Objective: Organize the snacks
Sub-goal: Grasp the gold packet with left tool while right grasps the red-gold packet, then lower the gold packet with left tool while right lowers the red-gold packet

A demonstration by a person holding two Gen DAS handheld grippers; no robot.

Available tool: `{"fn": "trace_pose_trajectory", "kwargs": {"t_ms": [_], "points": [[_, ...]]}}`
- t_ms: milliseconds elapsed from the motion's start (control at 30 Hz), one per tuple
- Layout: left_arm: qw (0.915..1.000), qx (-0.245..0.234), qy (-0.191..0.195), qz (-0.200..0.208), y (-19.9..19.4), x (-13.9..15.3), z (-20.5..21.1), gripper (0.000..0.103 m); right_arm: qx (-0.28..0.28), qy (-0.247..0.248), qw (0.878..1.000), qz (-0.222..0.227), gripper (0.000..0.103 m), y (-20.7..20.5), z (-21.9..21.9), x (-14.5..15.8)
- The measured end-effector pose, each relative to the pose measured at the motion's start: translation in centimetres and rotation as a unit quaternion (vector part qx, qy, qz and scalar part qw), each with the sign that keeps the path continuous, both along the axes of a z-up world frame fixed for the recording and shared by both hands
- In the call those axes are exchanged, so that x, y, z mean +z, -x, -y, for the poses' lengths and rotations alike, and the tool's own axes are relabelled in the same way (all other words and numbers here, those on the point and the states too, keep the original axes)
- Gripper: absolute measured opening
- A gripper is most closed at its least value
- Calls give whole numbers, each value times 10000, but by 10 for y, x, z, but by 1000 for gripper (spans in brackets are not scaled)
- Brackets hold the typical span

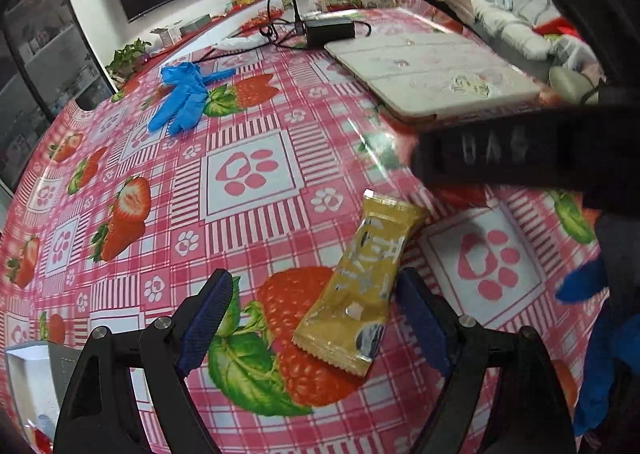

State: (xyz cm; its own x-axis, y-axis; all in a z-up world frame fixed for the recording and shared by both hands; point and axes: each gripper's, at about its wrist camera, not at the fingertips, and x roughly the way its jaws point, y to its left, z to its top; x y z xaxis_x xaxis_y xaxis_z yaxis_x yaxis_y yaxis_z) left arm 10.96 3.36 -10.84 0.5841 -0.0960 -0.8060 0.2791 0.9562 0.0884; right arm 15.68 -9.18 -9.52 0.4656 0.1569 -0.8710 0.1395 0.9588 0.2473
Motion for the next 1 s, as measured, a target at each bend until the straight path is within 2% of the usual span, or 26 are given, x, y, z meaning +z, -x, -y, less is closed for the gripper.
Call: {"fn": "trace_pose_trajectory", "kwargs": {"t_ms": [33, 67, 100, 133, 233, 367, 500, 700, 733, 800, 867, 933, 1000], "points": [[9999, -21, 127, -59, 0, 0, -1, 69, 86, 155, 9998, 18, 56, 0, -3, 0], [9991, -84, 376, -195, 0, 1, -3, 49, 170, 327, 9993, 42, 44, 2, -6, 0], [9984, -114, 486, -252, 2, 3, -4, 40, 205, 364, 9991, 66, 37, 4, -4, 0], [9988, -98, 399, -248, 5, 4, -3, 32, 216, 318, 9992, 79, 33, 7, 0, -1], [9997, 18, 179, -190, 29, 5, -11, 30, 251, 69, 9996, 57, 31, 21, 15, -1], [9985, 417, 268, -213, 82, 1, -42, 30, 401, 65, 9992, 29, 32, 55, 23, 1], [9951, 843, 430, -303, 139, -2, -71, 30, 521, 47, 9986, 14, 32, 108, 25, 0], [9958, 822, 295, -257, 175, -5, -76, 31, 487, 20, 9988, 49, 32, 178, 20, -1], [9958, 824, 300, -265, 177, -5, -77, 34, 473, 20, 9989, 57, 32, 188, 18, 0], [9956, 839, 316, -266, 181, -4, -79, 50, 490, 107, 9987, 82, 32, 208, 14, 0], [9956, 876, 277, -160, 185, -1, -81, 79, 545, 288, 9980, 113, 32, 222, 9, 0], [9955, 905, 291, 60, 189, 6, -85, 81, 620, 359, 9973, 127, 38, 228, 8, 1], [9960, 810, 353, 129, 185, 11, -87, 83, 636, 435, 9969, 133, 96, 229, 7, 1]]}}
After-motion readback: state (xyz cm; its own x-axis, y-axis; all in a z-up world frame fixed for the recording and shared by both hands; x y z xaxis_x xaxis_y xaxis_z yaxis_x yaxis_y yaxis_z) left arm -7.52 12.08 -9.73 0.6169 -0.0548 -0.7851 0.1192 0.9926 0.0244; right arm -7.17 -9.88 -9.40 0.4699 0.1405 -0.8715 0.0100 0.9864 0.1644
